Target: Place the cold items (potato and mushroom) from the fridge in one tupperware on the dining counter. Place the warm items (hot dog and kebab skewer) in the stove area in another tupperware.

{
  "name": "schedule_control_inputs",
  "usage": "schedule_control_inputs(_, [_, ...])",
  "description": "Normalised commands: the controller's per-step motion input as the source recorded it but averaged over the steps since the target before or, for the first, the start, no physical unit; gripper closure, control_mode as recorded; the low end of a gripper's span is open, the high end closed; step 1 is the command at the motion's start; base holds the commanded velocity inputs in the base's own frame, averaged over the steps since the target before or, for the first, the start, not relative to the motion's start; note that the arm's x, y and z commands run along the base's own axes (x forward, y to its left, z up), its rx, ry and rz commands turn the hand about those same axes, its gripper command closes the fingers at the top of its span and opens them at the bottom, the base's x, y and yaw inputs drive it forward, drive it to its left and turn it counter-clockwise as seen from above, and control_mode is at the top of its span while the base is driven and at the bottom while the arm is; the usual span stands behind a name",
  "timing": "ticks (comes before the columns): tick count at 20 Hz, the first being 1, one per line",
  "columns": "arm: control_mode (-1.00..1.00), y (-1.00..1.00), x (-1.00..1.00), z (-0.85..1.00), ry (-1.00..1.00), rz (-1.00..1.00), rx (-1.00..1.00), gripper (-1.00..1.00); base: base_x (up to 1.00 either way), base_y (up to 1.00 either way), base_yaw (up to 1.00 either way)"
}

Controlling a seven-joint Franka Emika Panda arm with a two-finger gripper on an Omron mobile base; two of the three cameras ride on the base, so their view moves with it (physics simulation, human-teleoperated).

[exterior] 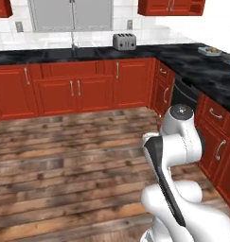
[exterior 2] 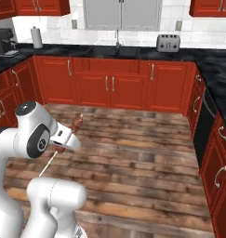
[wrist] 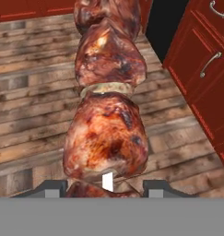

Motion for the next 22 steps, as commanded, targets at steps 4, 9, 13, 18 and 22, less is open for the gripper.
schedule_control_inputs(4, [1.0,0.0,0.0,0.0,0.0,0.0,0.0,1.0,-1.0,-1.0,-0.13])
schedule_control_inputs(9, [1.0,0.0,0.0,0.0,0.0,0.0,0.0,1.0,-1.0,-0.99,-0.13])
schedule_control_inputs(13, [1.0,0.0,0.0,0.0,0.0,0.0,0.0,1.0,-1.0,-0.99,-0.12])
schedule_control_inputs(18, [1.0,0.0,0.0,0.0,0.0,0.0,0.0,1.0,-0.96,-1.0,-0.13])
schedule_control_inputs(22, [1.0,0.0,0.0,0.0,0.0,0.0,0.0,1.0,-0.73,-1.0,-0.11])
